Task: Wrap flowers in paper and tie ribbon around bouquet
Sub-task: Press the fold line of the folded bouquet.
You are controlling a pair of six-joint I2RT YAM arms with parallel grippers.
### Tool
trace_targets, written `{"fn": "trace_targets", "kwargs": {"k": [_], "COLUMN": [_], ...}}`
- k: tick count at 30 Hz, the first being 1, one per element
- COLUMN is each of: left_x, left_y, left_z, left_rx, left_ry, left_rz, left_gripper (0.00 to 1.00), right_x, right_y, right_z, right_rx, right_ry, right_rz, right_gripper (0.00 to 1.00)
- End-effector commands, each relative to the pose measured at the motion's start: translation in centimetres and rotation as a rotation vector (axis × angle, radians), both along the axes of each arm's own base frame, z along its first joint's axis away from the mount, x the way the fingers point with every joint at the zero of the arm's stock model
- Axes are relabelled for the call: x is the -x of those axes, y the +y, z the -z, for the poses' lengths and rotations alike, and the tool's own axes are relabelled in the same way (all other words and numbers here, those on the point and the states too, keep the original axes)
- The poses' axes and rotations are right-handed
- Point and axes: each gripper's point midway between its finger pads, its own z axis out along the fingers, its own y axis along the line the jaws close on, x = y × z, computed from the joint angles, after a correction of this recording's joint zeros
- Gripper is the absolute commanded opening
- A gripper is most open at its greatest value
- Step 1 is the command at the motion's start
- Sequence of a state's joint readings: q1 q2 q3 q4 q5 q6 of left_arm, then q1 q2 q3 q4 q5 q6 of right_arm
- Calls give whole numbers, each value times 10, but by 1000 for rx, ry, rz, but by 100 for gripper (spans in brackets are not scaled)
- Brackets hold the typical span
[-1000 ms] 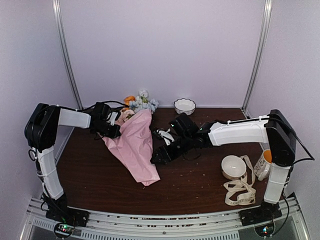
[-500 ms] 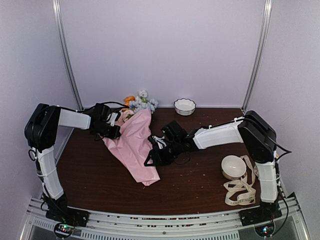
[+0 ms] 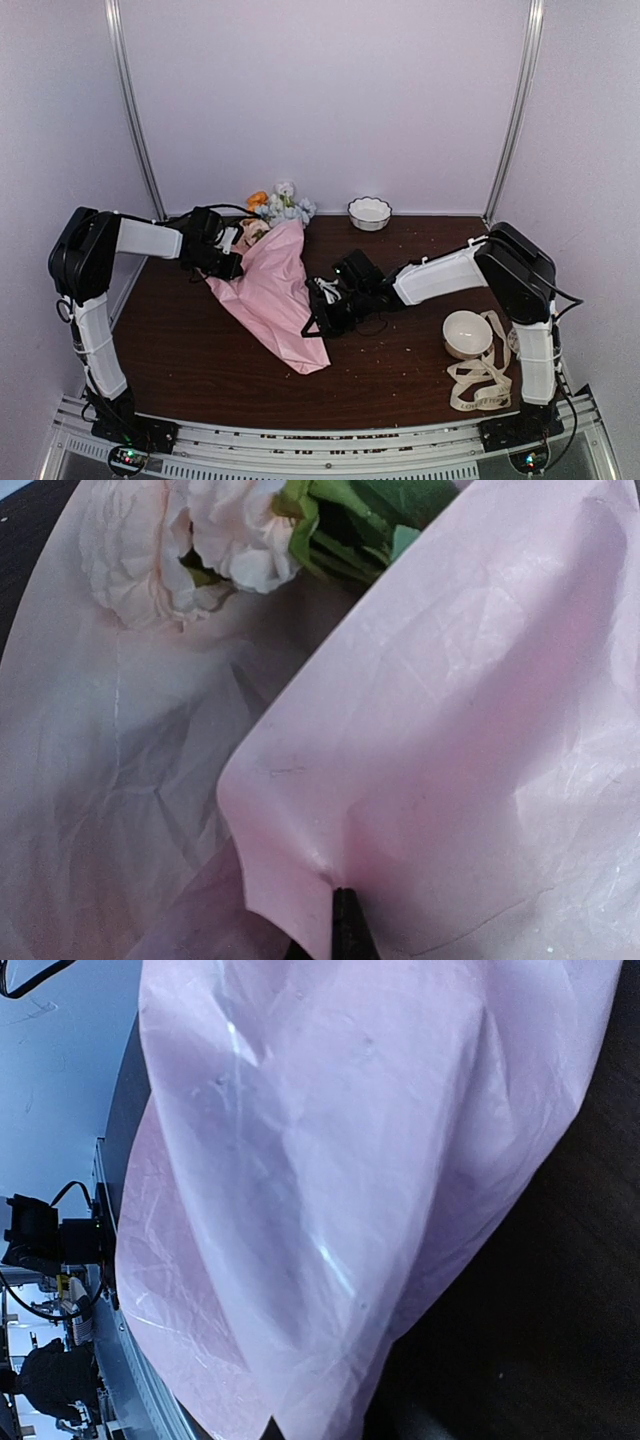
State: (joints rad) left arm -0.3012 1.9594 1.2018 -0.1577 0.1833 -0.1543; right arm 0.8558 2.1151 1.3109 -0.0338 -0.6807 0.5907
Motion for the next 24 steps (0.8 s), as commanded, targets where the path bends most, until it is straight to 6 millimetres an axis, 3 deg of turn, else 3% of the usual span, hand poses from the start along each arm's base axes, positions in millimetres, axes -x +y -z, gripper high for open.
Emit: {"fn": "trace_targets", "kwargs": {"k": [1, 3, 6, 8, 10, 14, 16, 20, 21, 23, 24], "left_x": [9, 14, 22, 28, 33, 39, 40, 39, 39, 39, 39], "left_y": [5, 1, -2, -4, -6, -9, -9, -8, -8, -7, -7], "left_z": [8, 9, 6, 3, 3, 11, 11, 7, 5, 4, 3], "left_rx": [-51, -30, -9, -1, 3, -3, -6, -13, -12, -14, -14], "left_ry": [13, 19, 12, -1, -3, 10, 12, 2, -1, -1, -1], "left_rz": [-7, -5, -7, -3, 7, 25, 27, 22, 20, 19, 19], "left_gripper": [0, 0, 0, 0, 0, 0, 0, 0, 0, 0, 0], "right_x": [43, 54, 87, 104, 104, 66, 36, -23, -35, -57, -66], "right_y": [-21, -28, -37, -40, -43, -51, -52, -39, -34, -22, -15], "right_z": [3, 2, 2, -1, -10, -27, -36, -51, -53, -55, -57], "right_rx": [54, 83, 97, 90, 82, 91, 76, 27, 13, -15, -27], "right_ry": [68, 68, 103, 117, 100, 21, 0, -43, -46, -50, -57], "right_rz": [-86, -112, -186, -227, -232, -175, -115, 4, 29, 59, 70], "right_gripper": [0, 0, 11, 25, 42, 67, 71, 76, 80, 98, 100]}}
